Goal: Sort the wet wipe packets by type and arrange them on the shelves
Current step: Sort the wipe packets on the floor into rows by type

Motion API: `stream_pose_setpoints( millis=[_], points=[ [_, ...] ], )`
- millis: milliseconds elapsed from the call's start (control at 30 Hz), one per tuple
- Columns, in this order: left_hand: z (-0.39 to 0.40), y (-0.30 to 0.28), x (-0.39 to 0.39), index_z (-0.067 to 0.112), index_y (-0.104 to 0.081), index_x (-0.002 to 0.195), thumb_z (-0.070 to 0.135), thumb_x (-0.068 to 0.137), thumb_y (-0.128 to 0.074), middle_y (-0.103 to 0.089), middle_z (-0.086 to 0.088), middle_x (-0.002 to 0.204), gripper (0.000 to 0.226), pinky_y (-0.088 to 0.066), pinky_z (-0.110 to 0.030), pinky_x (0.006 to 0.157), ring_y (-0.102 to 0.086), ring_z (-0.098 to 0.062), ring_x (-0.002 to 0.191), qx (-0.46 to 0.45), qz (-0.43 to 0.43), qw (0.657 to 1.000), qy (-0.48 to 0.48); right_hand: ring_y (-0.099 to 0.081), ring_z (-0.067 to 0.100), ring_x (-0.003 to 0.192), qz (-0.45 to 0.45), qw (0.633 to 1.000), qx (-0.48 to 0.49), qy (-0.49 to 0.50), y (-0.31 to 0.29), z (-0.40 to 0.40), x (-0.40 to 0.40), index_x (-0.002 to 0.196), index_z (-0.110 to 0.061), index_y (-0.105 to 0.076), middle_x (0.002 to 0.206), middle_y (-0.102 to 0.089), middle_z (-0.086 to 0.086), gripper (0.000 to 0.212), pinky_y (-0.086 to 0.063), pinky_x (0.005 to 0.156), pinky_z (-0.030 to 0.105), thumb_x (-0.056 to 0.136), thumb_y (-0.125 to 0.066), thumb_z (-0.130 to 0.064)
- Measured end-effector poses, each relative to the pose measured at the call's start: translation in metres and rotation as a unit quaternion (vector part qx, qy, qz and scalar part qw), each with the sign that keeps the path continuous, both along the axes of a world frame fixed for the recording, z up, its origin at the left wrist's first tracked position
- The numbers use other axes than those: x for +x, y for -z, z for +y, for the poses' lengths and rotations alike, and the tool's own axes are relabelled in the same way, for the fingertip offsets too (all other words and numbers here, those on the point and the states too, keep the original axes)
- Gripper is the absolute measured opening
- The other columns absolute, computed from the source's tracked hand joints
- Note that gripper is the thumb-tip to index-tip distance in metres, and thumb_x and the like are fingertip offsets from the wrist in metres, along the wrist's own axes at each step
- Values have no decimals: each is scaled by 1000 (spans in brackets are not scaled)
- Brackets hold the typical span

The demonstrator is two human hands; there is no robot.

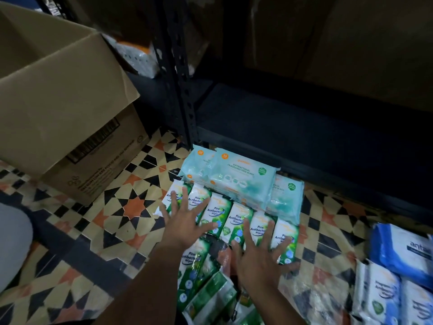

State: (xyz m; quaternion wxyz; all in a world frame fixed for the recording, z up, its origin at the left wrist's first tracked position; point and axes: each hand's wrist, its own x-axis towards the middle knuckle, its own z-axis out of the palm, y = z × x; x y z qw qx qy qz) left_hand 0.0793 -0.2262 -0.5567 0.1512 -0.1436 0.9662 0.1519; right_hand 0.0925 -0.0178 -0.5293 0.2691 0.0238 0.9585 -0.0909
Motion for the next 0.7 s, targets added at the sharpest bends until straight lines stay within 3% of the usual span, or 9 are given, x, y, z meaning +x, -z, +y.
stream_pose_setpoints(
  millis=[333,533,633,700],
  points=[
    [-5,-2,-7,62,-2,150,93,74,-23,29,-4,163,85,10,-72,114,33,-38,146,-34,-22,999,30,30,54,142,-1,999,14,-31,4,0,1,143,-57,32,159,40,4,67,-11,107,81,99,-17,-70],
    [-1,-11,-9,56,3,153,88,80,-25,24,-9,165,84,11,-68,116,28,-40,148,-42,-36,998,34,34,50,142,-33,998,-41,-46,0,13,-8,141,-61,31,154,47,-3,73,-5,106,82,92,-20,-80],
    [4,-20,3,51,-7,156,84,84,-17,2,-9,169,80,6,-60,121,13,-34,154,-9,27,1000,9,32,45,145,-8,996,-67,-58,-9,21,-2,144,-62,25,157,41,-4,77,5,106,80,90,-26,-83],
    [9,-26,17,44,-24,154,78,90,-23,-29,-9,160,73,-16,-55,120,-17,-30,150,11,98,995,-32,22,40,150,57,990,-71,-106,-16,21,8,154,-54,7,165,23,1,74,8,112,72,94,-31,-77]
  ],
)
